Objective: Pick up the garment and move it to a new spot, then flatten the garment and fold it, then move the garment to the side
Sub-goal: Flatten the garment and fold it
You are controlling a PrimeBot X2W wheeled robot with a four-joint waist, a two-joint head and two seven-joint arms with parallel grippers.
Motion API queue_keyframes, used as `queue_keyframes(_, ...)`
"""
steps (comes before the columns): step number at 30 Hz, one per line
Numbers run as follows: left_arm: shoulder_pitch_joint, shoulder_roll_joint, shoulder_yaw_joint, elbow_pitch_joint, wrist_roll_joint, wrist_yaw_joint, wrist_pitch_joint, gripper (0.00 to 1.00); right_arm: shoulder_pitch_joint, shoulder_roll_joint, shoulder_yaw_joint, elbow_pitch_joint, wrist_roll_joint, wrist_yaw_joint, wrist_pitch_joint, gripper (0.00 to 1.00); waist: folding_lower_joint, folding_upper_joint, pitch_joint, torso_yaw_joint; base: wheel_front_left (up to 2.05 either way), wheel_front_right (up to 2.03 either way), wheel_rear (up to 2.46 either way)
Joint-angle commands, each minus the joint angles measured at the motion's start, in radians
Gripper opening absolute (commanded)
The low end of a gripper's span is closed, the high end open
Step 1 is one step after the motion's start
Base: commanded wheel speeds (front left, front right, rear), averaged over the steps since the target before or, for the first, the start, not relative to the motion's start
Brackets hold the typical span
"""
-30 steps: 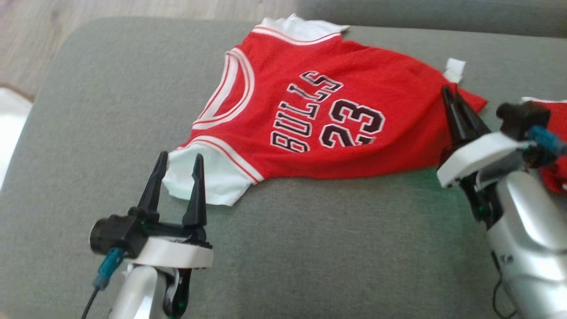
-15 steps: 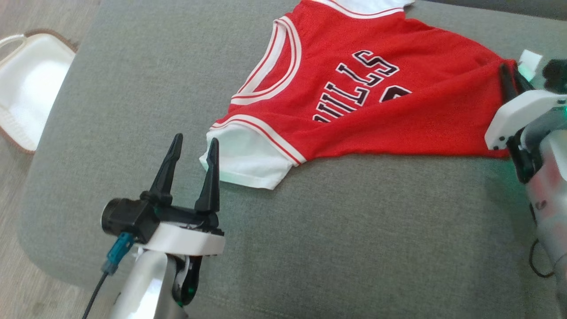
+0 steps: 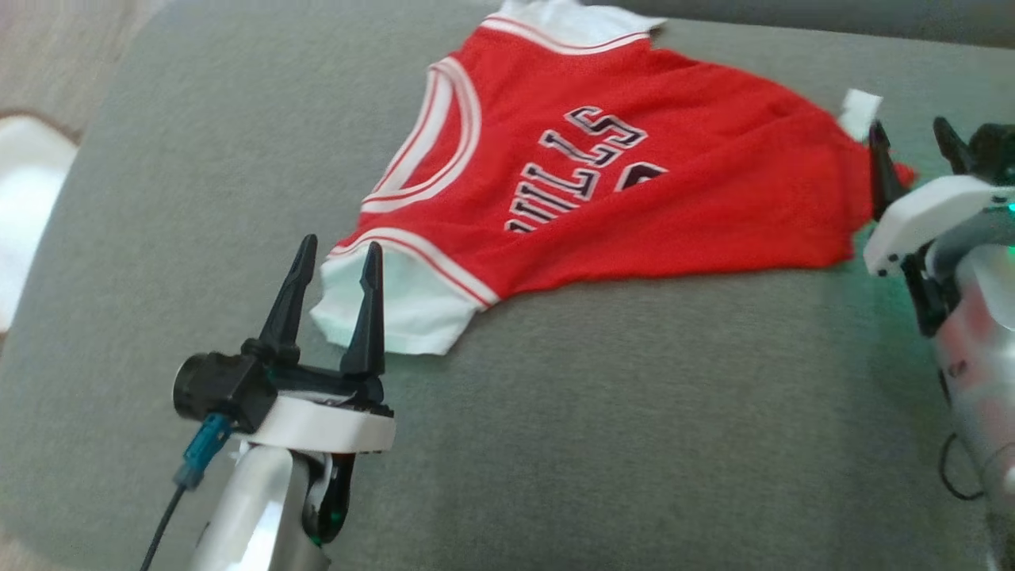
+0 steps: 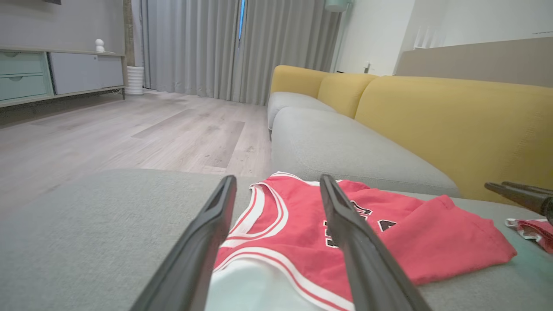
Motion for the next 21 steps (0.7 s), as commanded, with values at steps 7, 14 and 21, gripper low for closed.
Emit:
queue_keyframes(7, 0.012, 0.007, 0.079, -0.031, 0.01, 0.007, -0.005, 1.0, 0.081, 0.086, -0.052, -0.259, 0.058, 0.004, -0.037, 1.0, 0.0, 0.0, -0.087, -0.133, 0.0, 0.0, 0.0)
queue_keyframes(14, 0.06, 0.007, 0.12, -0.028, 0.008, 0.009, -0.005, 1.0, 0.388, 0.199, -0.083, -0.647, 0.058, 0.004, -0.037, 1.0, 0.0, 0.0, -0.134, -0.208, 0.0, 0.0, 0.0)
queue_keyframes(21, 0.088, 0.007, 0.13, -0.02, -0.003, 0.005, -0.005, 1.0, 0.675, 0.236, -0.085, -0.878, 0.102, 0.004, -0.037, 1.0, 0.0, 0.0, -0.144, -0.229, 0.0, 0.0, 0.0)
